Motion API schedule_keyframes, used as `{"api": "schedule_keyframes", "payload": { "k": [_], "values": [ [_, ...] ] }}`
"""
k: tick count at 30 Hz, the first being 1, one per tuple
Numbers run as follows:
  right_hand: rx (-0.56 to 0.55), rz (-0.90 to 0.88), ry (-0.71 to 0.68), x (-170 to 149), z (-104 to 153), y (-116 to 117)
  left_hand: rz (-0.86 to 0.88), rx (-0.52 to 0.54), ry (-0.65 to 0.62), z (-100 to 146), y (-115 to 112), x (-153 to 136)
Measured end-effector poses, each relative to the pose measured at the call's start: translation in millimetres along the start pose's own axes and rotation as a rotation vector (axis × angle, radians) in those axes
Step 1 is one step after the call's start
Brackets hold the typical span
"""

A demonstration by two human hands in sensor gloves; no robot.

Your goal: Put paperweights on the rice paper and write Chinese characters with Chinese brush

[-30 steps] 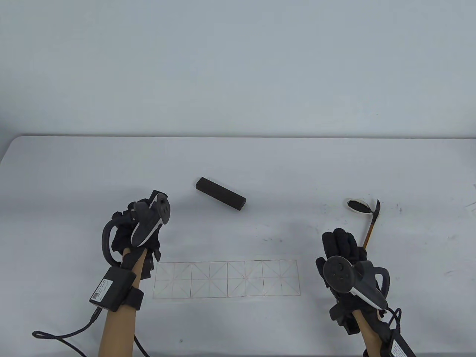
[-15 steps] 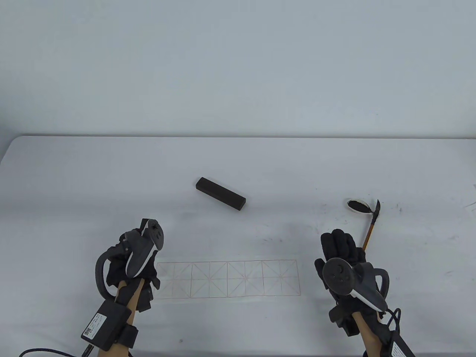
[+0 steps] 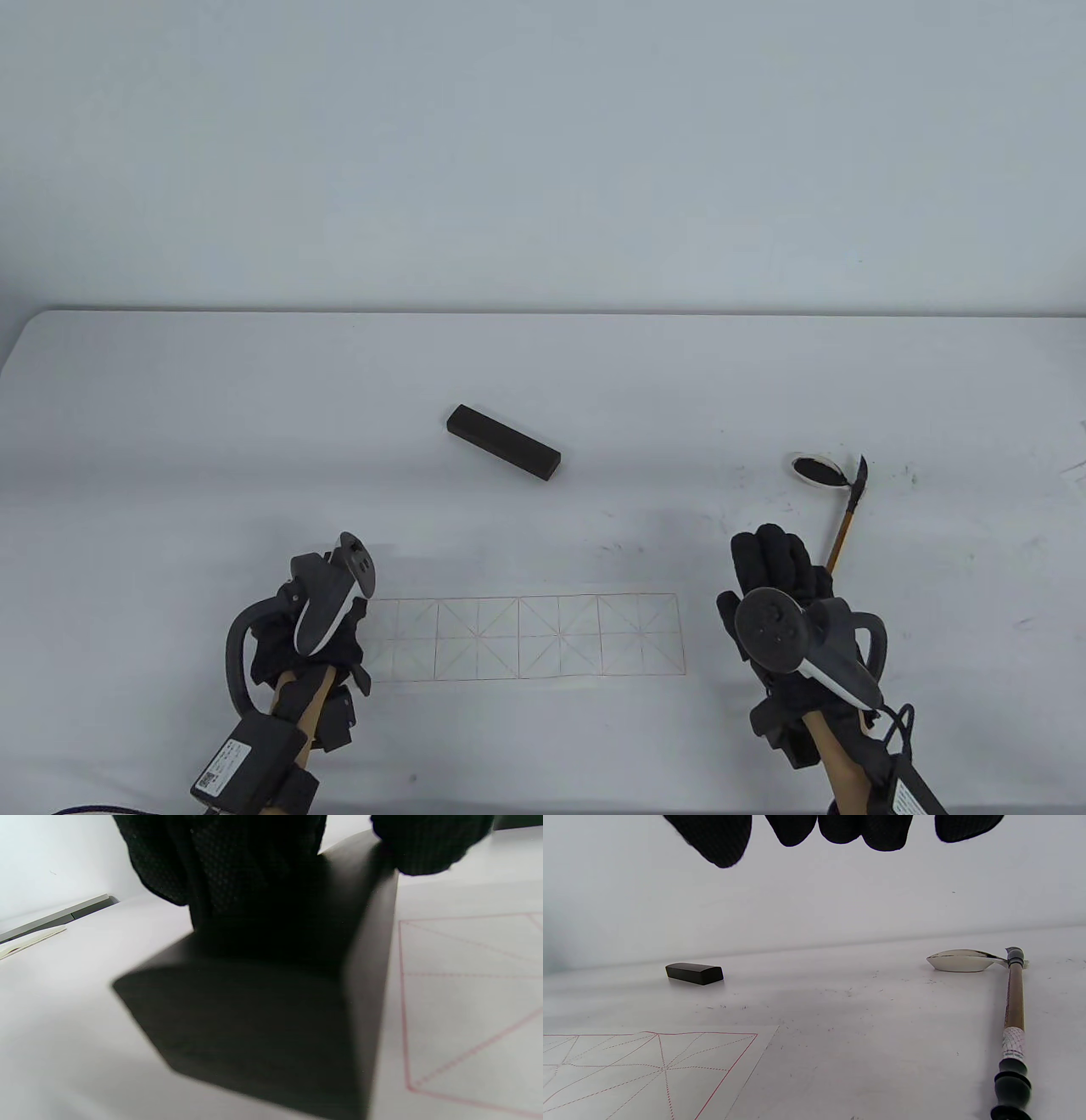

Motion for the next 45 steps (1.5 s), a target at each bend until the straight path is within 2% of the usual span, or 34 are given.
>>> {"api": "schedule_keyframes", "payload": {
  "k": [10,35,45],
  "values": [
    [0.008,0.001,-0.002,1.0,-0.2,-0.3,-0.025,-0.030,0.007,-1.4,-15.3,0.2],
    [0.026,0.010,0.003,2.1,-0.5,-0.4,-0.018,-0.042,0.022,1.0,-15.7,-0.9],
    [0.026,0.010,0.003,2.1,-0.5,-0.5,-0.034,-0.078,0.009,1.8,-16.6,-0.6]
  ]
}}
Point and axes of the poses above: the tracker on the back of each hand, its own x axis roughly to the thumb side, its own z axis roughly from the fingertips to the wrist, y = z × x, the point moved 2 cm from there along -z, roughly from the wrist to the fingertips, and after that the axes turned 3 degrees about z, right-handed, at the moved point
